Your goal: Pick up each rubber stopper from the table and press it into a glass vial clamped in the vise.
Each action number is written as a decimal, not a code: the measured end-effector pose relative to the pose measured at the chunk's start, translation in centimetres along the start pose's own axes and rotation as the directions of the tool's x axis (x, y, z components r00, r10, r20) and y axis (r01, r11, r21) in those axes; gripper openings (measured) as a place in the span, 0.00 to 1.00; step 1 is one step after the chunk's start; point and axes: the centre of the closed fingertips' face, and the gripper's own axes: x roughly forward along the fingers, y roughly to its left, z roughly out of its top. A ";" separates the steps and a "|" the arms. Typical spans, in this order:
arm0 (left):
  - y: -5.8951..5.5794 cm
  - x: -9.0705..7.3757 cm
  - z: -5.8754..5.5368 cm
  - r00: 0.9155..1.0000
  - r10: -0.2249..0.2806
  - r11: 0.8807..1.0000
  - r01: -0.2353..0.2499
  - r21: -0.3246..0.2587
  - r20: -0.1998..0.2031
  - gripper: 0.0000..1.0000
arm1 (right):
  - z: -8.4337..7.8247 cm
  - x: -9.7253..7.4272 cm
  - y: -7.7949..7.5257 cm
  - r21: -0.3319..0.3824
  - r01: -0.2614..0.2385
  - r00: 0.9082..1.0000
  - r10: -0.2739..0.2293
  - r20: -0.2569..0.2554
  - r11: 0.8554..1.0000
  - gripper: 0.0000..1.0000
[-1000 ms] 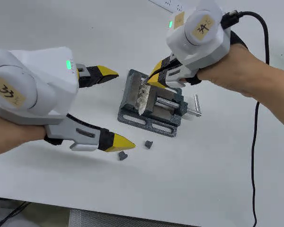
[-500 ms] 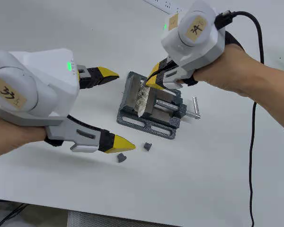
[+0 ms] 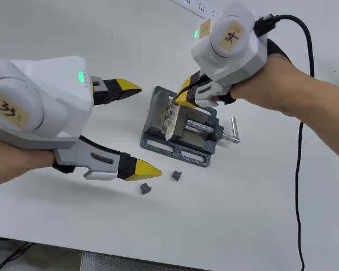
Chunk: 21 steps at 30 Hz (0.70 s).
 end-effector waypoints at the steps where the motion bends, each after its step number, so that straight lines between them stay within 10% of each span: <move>1: 0.0 0.0 0.0 1.000 0.000 1.000 0.000 0.000 0.001 0.81 | 0.0 0.0 0.0 -0.001 0.001 1.000 -0.001 0.000 1.000 0.00; 21: -0.4 0.4 0.4 1.000 -0.011 1.000 0.011 0.011 -0.003 0.81 | 0.3 0.2 -0.1 0.003 0.053 0.998 -0.053 0.018 0.999 0.00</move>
